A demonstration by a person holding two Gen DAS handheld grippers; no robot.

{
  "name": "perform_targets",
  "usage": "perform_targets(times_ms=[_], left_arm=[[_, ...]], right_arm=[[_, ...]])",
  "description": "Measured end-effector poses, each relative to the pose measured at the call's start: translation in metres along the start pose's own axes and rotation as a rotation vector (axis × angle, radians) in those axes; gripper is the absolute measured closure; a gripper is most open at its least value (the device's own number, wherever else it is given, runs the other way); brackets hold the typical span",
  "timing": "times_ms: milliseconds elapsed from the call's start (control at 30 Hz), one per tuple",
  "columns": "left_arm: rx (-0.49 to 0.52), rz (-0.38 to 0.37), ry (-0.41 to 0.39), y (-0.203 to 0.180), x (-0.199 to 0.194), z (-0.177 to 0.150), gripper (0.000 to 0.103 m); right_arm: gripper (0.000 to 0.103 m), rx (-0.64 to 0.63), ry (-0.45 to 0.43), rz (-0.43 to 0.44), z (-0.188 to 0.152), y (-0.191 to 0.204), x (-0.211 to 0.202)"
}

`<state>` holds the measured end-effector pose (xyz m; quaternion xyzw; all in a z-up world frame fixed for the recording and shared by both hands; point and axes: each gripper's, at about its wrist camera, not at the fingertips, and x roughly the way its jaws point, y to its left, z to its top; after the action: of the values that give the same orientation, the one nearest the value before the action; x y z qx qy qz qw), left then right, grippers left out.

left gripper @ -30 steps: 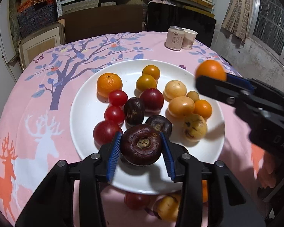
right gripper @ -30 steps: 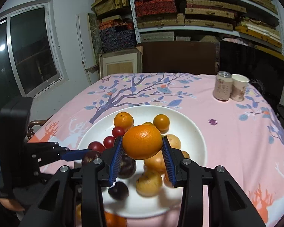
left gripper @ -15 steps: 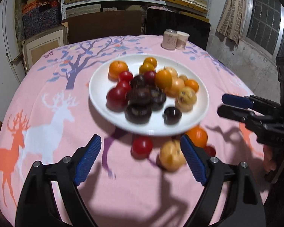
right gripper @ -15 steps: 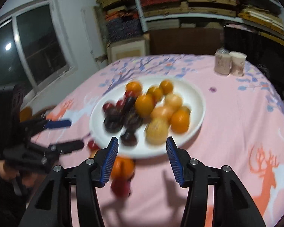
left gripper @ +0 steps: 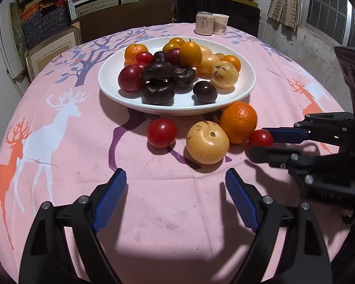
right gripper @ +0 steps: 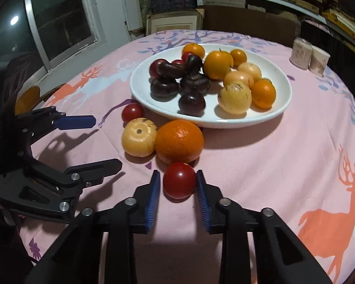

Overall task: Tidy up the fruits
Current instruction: 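Grasp a yellow pear-like fruit with the left gripper while the right gripper grasps a red tomato, then carry the yellow fruit and tomato onto the white plate and open both grippers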

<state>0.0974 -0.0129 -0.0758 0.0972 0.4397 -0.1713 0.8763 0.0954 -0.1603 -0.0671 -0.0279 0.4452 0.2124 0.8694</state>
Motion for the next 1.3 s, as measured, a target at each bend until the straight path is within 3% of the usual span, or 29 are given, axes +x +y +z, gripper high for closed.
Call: perform_targets(times_ms=[267,333,433,567,700,767,800,1300], left_arm=[[0.0,0.025,-0.017,-0.019,0.01,0.014,0.023],[0.019,0.011,0.015,-0.026,0.019,0.017,0.052],[0.032,0.008,0.009,-0.032,0.024,0.021,0.06],[0.023,-0.001,0.007,-0.032,0.028,0.023,0.06],[-0.014,-0.008,0.006,-0.025,0.032,0.027,0.053],[-0.01,-0.006,0.002,-0.025,0.031,0.027,0.055],[-0.004,-0.012,-0.001,-0.026,0.03,0.026,0.063],[-0.043,0.025,-0.062,-0.031,-0.003,0.011,0.063]], right_arm=[[0.075,0.222,-0.118,0.135,-0.015,-0.05,-0.023],[0.075,0.255,-0.13,0.149,-0.017,-0.057,-0.026],[0.075,0.269,-0.131,0.166,-0.017,-0.06,-0.025],[0.075,0.257,-0.136,0.179,-0.017,-0.059,-0.026],[0.075,0.259,-0.134,0.188,-0.017,-0.059,-0.026],[0.075,0.258,-0.138,0.191,-0.016,-0.06,-0.026],[0.075,0.257,-0.14,0.191,-0.016,-0.06,-0.027],[0.075,0.221,-0.234,0.195,-0.02,-0.055,-0.045]])
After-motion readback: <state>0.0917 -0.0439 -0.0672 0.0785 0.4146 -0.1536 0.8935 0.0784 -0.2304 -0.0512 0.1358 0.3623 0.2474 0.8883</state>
